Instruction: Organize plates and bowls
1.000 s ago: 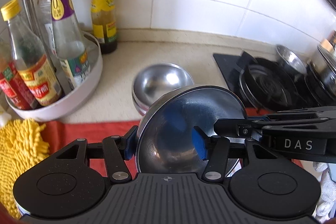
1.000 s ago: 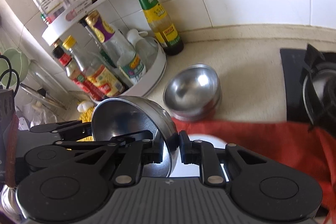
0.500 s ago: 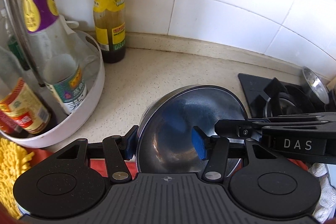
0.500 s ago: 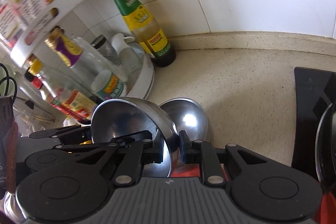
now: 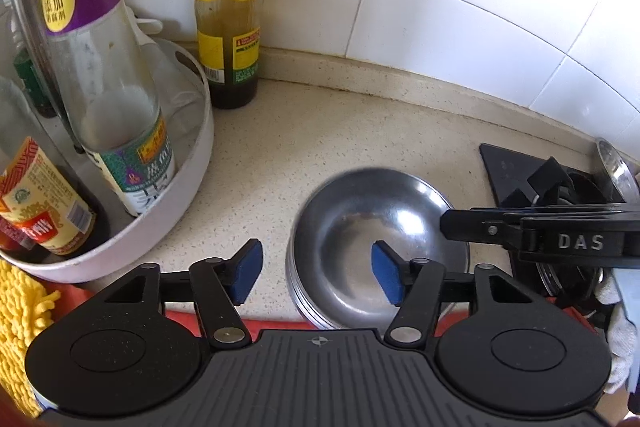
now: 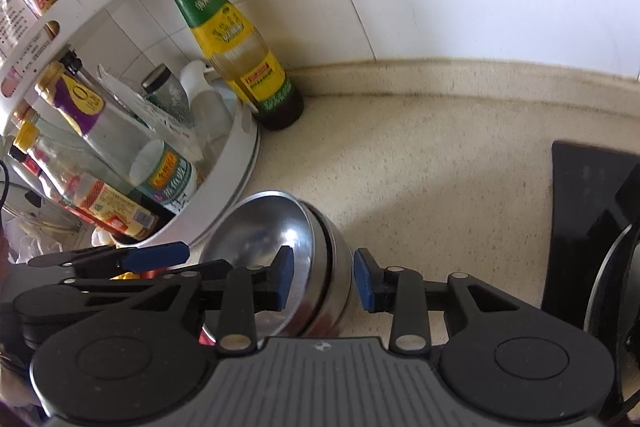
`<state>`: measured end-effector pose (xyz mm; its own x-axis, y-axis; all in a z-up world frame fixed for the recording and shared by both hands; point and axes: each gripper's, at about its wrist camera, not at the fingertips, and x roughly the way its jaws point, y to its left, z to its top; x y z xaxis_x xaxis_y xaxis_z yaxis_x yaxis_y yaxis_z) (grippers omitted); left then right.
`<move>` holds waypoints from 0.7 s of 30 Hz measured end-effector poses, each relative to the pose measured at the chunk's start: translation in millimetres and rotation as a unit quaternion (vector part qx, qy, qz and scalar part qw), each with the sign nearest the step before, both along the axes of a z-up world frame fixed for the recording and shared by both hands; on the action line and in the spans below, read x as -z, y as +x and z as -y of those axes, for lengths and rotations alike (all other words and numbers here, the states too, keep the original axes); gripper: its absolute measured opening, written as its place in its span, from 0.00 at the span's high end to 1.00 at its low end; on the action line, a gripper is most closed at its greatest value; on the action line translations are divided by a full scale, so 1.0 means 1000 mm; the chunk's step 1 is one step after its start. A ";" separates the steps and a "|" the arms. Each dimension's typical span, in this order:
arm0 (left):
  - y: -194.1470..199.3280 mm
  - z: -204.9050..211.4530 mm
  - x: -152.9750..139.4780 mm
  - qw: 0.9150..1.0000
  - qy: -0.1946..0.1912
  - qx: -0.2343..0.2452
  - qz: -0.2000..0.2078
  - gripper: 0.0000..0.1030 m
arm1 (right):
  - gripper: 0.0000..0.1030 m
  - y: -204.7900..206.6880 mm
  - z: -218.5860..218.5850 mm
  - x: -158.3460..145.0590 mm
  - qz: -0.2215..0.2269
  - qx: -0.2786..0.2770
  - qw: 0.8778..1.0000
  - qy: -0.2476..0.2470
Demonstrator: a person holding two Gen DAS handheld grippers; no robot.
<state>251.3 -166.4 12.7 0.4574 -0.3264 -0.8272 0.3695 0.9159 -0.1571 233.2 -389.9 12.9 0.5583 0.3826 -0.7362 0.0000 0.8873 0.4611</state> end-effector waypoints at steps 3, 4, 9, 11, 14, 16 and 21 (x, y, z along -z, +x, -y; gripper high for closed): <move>-0.001 -0.003 0.003 1.000 -0.003 0.001 -0.006 0.31 | 0.68 0.001 0.001 0.004 -0.005 -0.004 1.000 0.007; -0.001 -0.004 0.004 1.000 0.000 0.000 -0.006 0.30 | 0.68 0.002 0.001 0.004 -0.007 -0.008 1.000 0.008; -0.006 0.000 0.008 0.999 0.035 -0.006 0.024 0.25 | 0.65 0.002 -0.006 0.005 -0.002 -0.024 0.999 -0.026; -0.009 0.004 0.011 0.998 0.046 -0.002 0.032 0.25 | 0.65 0.003 -0.008 0.006 -0.002 -0.029 0.999 -0.026; -0.012 0.010 0.015 0.997 0.063 0.004 0.052 0.23 | 0.65 0.005 -0.010 0.009 -0.005 -0.032 0.999 -0.024; -0.012 0.012 0.015 0.996 0.071 0.009 0.059 0.20 | 0.65 0.006 -0.011 0.011 -0.008 -0.033 0.999 -0.024; -0.011 0.013 0.014 0.995 0.075 0.007 0.068 0.19 | 0.64 0.009 -0.012 0.016 -0.013 -0.034 0.999 -0.018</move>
<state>240.6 -179.8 -1.6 0.5649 -0.2116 -0.7975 0.3906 0.9200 0.0326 242.5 -377.7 -2.7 0.5129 0.3909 -0.7643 -0.0484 0.9021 0.4289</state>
